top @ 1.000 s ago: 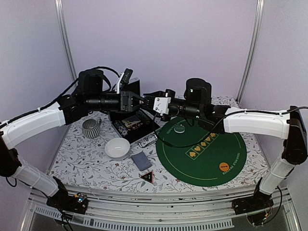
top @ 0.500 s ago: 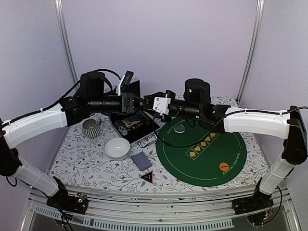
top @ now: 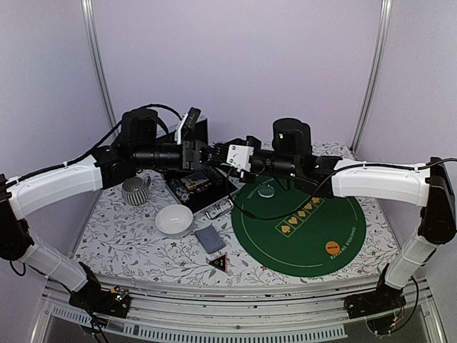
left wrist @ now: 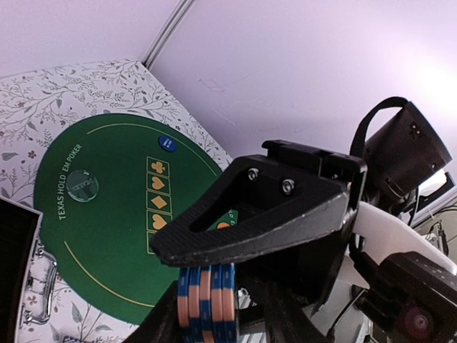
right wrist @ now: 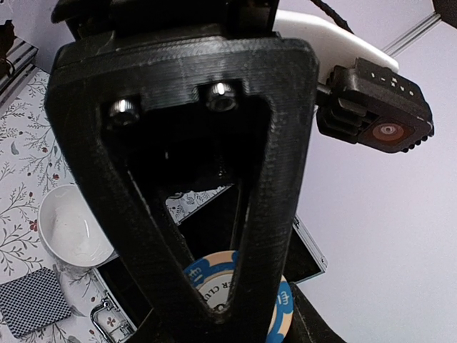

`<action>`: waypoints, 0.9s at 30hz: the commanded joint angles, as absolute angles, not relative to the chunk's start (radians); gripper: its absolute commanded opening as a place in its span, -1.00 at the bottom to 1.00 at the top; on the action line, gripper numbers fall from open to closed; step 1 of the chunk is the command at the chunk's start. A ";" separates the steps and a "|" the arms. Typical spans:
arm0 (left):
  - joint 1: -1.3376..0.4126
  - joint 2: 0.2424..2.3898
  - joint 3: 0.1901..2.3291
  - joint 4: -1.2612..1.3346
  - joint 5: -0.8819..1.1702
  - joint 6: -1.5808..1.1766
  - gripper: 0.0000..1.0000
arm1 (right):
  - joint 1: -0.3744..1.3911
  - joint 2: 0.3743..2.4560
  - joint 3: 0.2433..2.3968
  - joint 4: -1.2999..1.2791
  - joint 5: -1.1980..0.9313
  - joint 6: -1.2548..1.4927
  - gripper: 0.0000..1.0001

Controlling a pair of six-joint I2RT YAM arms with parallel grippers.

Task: Distribute texas hold em gaming equipment
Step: Pass from the left arm to the right

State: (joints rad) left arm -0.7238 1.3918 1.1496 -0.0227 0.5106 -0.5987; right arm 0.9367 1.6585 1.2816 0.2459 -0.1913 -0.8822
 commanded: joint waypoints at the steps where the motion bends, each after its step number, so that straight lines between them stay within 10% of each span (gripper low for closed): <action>1: -0.714 1.384 1.124 -0.017 0.526 -0.587 -0.21 | 0.936 1.656 1.293 0.275 -0.172 -0.867 -0.97; 21: -0.694 1.371 1.095 0.030 0.535 -0.565 0.95 | 0.937 1.651 1.310 0.142 -0.197 -0.761 -0.97; 27: -0.668 1.356 1.097 -0.026 0.489 -0.535 0.96 | 0.936 1.631 1.294 0.095 -0.179 -0.708 -0.97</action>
